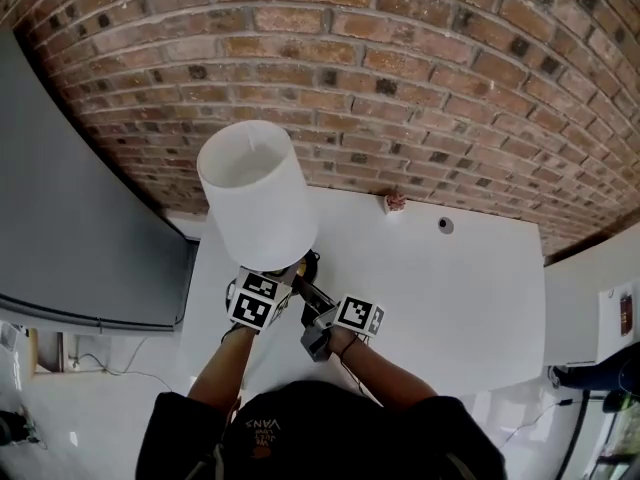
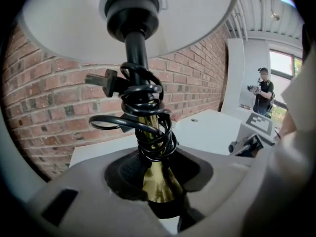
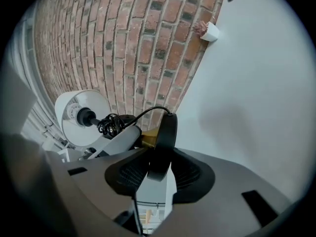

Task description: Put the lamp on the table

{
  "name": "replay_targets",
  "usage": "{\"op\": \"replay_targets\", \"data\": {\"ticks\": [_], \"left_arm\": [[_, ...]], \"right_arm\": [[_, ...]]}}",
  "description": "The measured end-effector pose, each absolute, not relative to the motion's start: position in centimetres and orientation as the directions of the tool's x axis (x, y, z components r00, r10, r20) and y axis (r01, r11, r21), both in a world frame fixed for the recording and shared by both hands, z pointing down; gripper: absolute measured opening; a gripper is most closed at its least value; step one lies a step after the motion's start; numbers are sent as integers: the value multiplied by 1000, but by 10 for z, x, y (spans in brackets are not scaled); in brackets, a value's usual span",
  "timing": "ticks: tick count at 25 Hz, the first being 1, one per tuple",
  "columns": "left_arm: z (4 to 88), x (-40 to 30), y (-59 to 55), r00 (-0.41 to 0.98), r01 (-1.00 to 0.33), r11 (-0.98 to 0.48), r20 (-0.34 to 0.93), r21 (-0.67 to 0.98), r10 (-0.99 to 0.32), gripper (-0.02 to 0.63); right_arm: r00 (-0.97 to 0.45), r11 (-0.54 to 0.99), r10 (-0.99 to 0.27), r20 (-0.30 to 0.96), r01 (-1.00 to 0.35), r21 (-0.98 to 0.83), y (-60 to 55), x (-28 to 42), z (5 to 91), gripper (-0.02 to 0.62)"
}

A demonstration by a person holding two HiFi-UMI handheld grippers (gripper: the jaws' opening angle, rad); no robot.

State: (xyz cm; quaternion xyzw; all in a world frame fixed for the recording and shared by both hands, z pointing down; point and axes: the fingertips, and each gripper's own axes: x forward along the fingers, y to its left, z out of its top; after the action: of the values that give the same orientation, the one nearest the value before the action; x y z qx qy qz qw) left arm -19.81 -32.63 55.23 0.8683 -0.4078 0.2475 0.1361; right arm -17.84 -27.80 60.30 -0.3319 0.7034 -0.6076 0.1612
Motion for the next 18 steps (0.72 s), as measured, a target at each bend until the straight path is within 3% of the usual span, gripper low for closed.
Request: {"op": "replay_targets", "data": {"ticks": [18], "left_arm": [[598,-196,-427,571,-739,-674,510,-23,-643,138]], "right_arm": [[-691,24,-704,168,-259,-966,-380,-182,646,126]]}}
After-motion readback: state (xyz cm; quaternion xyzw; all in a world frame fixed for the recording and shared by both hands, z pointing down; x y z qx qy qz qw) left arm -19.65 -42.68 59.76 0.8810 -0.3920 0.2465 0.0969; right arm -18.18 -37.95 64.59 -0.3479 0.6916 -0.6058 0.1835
